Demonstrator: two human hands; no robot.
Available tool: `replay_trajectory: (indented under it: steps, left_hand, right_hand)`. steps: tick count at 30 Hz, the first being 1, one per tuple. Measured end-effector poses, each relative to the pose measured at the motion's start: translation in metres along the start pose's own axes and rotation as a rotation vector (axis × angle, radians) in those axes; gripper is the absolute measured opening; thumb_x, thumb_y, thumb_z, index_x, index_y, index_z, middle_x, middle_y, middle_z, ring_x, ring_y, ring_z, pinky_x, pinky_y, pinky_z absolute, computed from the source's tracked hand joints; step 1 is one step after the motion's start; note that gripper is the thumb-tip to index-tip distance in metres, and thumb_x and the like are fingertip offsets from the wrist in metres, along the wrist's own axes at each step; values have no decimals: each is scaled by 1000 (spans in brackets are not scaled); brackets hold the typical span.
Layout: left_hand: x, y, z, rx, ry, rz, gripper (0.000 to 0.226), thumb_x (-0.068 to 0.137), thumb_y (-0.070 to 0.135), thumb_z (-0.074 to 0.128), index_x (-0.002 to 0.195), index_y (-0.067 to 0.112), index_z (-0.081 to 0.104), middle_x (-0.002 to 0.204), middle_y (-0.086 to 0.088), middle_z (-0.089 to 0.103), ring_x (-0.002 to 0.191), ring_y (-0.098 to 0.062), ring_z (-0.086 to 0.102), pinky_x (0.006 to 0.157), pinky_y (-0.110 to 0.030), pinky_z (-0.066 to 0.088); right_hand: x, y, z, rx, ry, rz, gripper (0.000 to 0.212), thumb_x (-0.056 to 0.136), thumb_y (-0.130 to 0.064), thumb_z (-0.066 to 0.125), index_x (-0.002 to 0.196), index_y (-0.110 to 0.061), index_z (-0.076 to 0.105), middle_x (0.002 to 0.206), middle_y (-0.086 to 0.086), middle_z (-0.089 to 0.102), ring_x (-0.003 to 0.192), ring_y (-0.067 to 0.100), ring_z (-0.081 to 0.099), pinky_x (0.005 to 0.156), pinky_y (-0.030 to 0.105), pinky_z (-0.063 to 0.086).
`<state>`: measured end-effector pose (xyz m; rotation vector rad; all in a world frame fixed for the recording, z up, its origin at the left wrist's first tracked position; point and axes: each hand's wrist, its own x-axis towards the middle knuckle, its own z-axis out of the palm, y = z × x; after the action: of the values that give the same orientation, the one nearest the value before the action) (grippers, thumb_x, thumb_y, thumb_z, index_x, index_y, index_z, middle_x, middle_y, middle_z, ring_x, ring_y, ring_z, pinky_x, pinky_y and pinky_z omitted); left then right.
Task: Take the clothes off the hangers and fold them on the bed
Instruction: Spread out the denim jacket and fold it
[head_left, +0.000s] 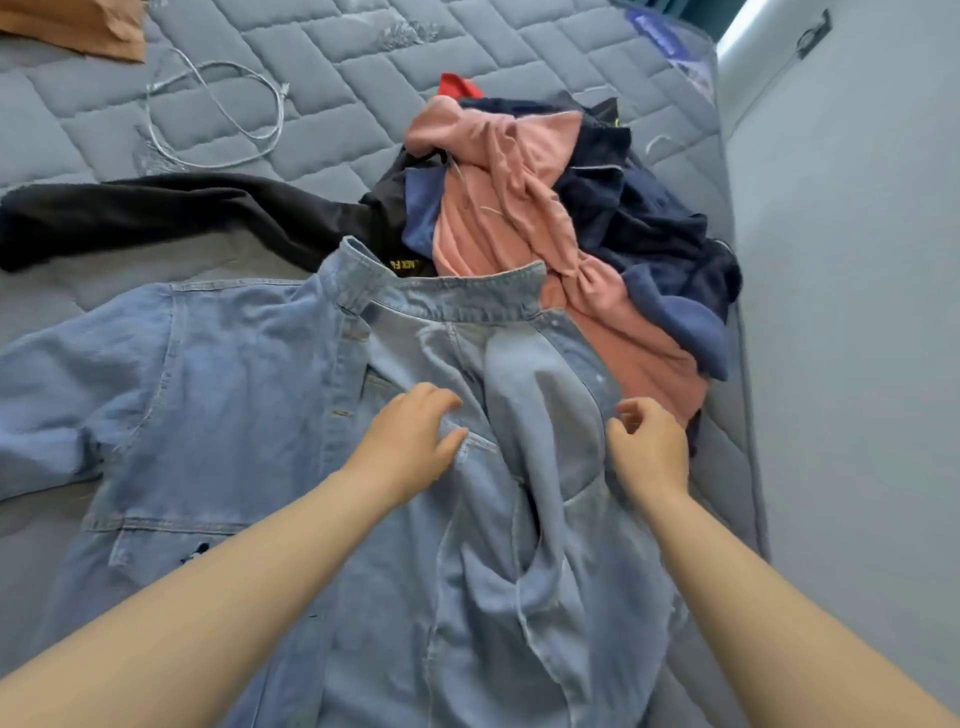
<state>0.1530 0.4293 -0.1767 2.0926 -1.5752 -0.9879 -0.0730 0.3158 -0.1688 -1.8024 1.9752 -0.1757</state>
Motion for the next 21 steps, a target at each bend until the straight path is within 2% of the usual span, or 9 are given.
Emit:
replay_trajectory:
  steps: [2,4,8,12,15,18,20,21]
  left_hand:
    - [12,30,18,-15,-3,2,35,93,28,57,124,10,56,119,-8,54,113,-25,52,98,-34,38]
    - [26,59,36,-27,2,17,35,93,26,58,123,9,56,118,-9,55,112,-25,52,98,-33,37]
    - [54,99,64,-23,14,6,37,93,28,57,126,12,53,122,-6,53,106,-23,55,94,-32,40]
    - [77,116,87,7,-1,-108,41,92,34,58,125,10,52,118,-10,55,104,-28,56,91,-38,44]
    - [90,124,101,-44,37,-228,44,88,45,62,109,8,55,102,-5,58,94,-22,53,76,-32,41]
    - [103,133,112,-67,71,-377,54,82,61,59,96,9,55,90,-3,58,86,-24,55,67,-32,39]
    - [114,137,117,-70,60,-451,66,79,69,55,94,5,60,88,-12,63,86,-32,60,59,-33,39]
    - [119,139,119,-80,50,-496,77,79,73,52,101,0,63,95,-17,65,90,-35,62,57,-33,37]
  right_hand:
    - [11,33,-11,-35,-102,16,36,87,-17,60,122,-7,59,119,16,62,111,33,57,96,41,44]
    - [21,62,-18,-55,-205,51,47,88,-20,62,131,-3,52,128,19,56,117,34,53,96,39,44]
    - [30,112,-18,16,-372,99,46,87,-17,61,130,-5,49,121,17,60,107,32,57,84,36,45]
    - [28,148,-2,1,-469,123,55,88,-27,67,133,-3,46,125,16,57,113,31,54,78,31,41]
    - [23,165,9,93,-489,113,54,87,-27,67,132,-6,47,129,11,57,118,28,53,79,26,38]
    - [18,177,15,145,-508,111,39,85,-25,67,119,-10,55,111,2,61,107,25,57,73,28,40]
    - [14,183,12,168,-518,127,16,83,-24,67,92,-16,57,85,-7,59,87,22,57,58,25,37]
    - [10,186,10,187,-494,120,13,82,-22,67,81,-17,55,74,-7,55,77,20,54,52,22,34]
